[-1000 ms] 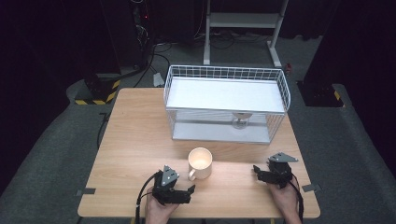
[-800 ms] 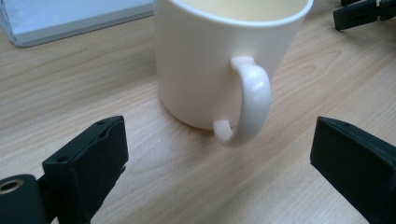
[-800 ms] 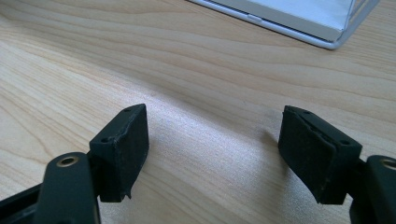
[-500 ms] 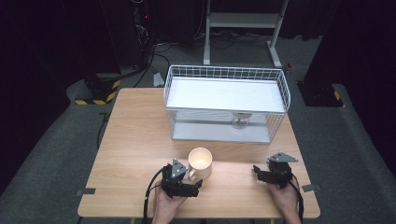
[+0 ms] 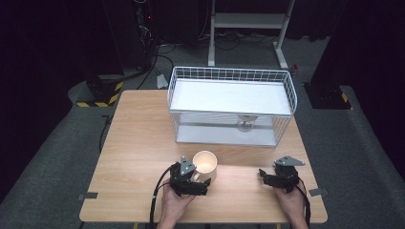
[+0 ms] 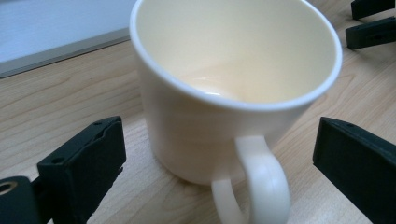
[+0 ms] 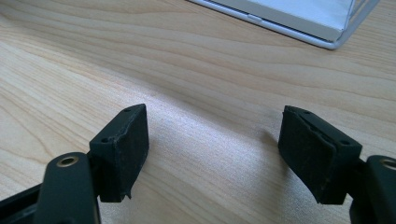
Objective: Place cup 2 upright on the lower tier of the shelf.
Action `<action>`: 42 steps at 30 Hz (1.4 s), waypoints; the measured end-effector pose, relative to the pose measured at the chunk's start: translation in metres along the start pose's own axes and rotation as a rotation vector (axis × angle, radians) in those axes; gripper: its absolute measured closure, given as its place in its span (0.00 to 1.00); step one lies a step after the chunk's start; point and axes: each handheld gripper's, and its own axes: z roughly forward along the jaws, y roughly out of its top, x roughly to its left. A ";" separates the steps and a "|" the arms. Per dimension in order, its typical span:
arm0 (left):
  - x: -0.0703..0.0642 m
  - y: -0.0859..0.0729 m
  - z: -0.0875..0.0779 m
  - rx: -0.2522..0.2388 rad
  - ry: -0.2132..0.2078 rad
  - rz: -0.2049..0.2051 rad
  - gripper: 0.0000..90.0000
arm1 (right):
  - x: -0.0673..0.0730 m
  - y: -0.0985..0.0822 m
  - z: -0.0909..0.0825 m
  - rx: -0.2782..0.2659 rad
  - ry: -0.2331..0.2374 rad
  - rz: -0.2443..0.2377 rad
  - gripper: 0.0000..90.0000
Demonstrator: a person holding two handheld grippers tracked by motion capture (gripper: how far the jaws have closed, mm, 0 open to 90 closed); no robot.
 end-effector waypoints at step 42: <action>-0.004 0.023 0.023 -0.009 0.024 0.033 0.09 | 0.000 0.000 0.000 0.001 0.000 0.002 0.27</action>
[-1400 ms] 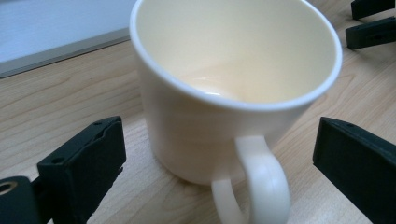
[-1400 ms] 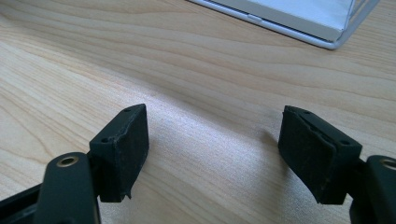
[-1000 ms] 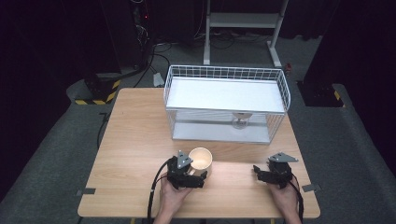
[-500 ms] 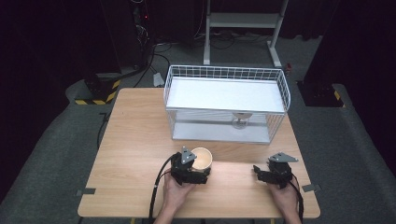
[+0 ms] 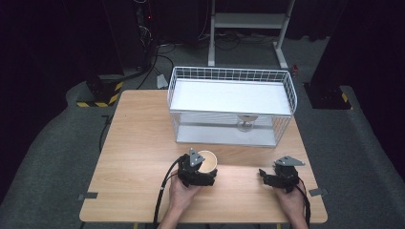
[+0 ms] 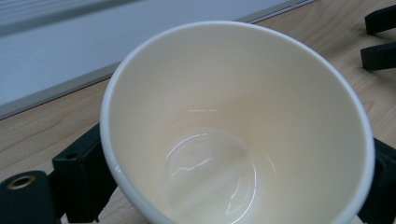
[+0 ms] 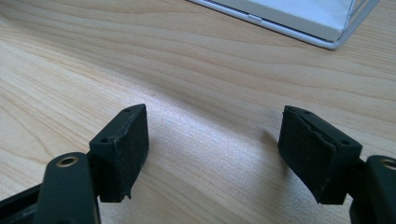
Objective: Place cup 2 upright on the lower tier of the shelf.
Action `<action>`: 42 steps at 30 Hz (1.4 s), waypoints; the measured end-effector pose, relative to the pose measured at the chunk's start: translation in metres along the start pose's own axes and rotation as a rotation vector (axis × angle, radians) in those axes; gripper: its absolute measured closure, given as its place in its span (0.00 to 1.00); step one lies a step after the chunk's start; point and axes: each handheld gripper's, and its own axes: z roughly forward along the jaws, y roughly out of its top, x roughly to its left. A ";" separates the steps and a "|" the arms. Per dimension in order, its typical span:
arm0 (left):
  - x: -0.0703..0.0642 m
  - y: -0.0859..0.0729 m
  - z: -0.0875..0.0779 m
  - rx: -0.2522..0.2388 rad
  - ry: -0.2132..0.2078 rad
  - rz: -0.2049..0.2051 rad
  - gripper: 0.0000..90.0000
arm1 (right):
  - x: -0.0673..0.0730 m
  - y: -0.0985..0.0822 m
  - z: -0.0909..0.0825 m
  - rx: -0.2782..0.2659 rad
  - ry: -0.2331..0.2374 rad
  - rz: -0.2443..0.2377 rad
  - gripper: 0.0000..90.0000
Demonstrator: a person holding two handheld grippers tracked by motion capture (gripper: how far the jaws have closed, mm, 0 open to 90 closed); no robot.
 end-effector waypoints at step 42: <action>-0.001 0.009 -0.007 -0.013 0.044 0.040 0.11 | 0.000 0.000 0.000 -0.001 0.002 -0.005 0.27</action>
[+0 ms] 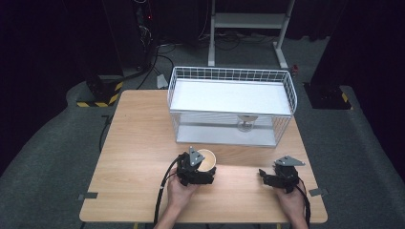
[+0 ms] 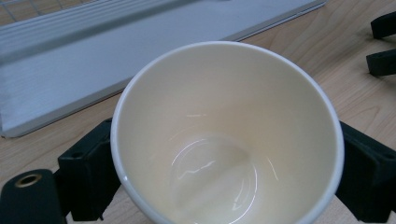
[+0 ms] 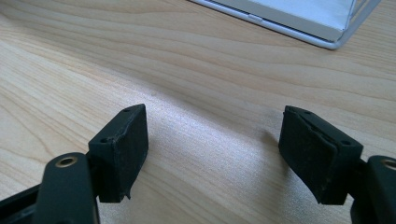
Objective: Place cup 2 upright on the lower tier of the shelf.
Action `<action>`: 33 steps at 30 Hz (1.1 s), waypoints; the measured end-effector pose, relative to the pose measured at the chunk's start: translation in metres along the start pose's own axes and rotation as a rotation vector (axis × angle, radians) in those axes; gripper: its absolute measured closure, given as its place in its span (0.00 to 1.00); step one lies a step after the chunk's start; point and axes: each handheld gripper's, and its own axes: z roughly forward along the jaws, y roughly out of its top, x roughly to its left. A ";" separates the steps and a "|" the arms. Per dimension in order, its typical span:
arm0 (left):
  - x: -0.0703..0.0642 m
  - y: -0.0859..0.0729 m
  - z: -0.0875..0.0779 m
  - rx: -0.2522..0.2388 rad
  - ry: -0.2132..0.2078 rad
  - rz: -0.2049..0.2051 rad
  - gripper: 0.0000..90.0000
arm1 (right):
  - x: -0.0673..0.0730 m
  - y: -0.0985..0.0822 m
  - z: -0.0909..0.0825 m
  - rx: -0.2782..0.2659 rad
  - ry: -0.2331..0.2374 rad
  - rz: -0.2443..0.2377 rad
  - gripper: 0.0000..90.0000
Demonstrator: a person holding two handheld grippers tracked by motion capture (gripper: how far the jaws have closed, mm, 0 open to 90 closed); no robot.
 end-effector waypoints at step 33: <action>0.023 0.045 0.020 0.009 0.045 0.026 0.11 | 0.000 0.000 0.000 0.001 0.000 0.001 0.27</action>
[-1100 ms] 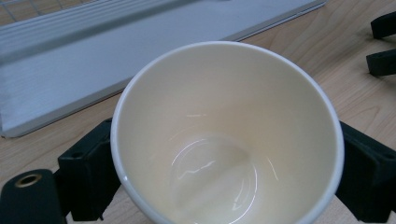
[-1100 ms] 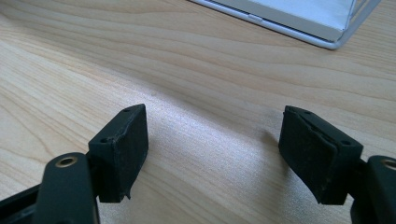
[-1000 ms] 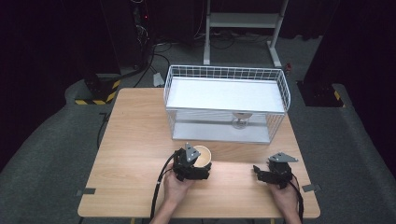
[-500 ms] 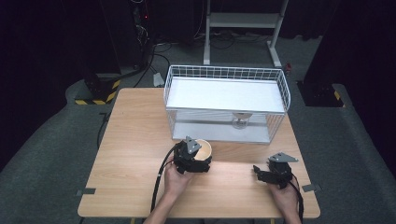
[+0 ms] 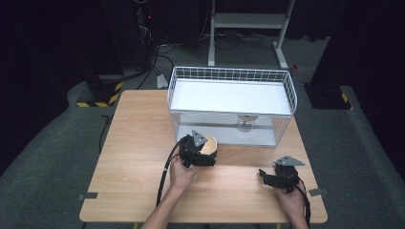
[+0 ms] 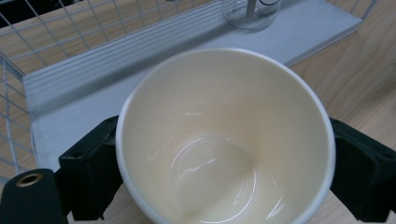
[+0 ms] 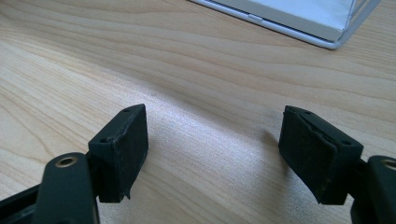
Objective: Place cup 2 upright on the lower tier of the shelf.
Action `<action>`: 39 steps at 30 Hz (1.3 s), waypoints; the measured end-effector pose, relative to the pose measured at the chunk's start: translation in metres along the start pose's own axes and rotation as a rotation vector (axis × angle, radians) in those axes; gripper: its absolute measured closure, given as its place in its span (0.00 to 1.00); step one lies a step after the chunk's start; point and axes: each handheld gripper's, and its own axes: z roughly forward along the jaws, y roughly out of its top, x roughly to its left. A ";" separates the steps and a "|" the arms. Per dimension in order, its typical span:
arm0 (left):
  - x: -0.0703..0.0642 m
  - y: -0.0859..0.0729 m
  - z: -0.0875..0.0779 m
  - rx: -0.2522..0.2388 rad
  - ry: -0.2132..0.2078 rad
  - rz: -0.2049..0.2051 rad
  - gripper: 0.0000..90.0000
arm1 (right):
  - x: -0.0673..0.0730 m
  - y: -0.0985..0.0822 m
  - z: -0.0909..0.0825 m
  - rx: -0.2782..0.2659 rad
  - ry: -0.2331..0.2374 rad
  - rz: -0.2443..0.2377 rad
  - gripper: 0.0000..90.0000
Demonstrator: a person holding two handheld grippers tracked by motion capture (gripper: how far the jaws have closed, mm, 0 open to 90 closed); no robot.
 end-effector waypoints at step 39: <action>0.026 0.022 0.036 -0.012 0.061 -0.080 0.11 | 0.000 0.000 0.000 0.000 -0.001 -0.001 0.26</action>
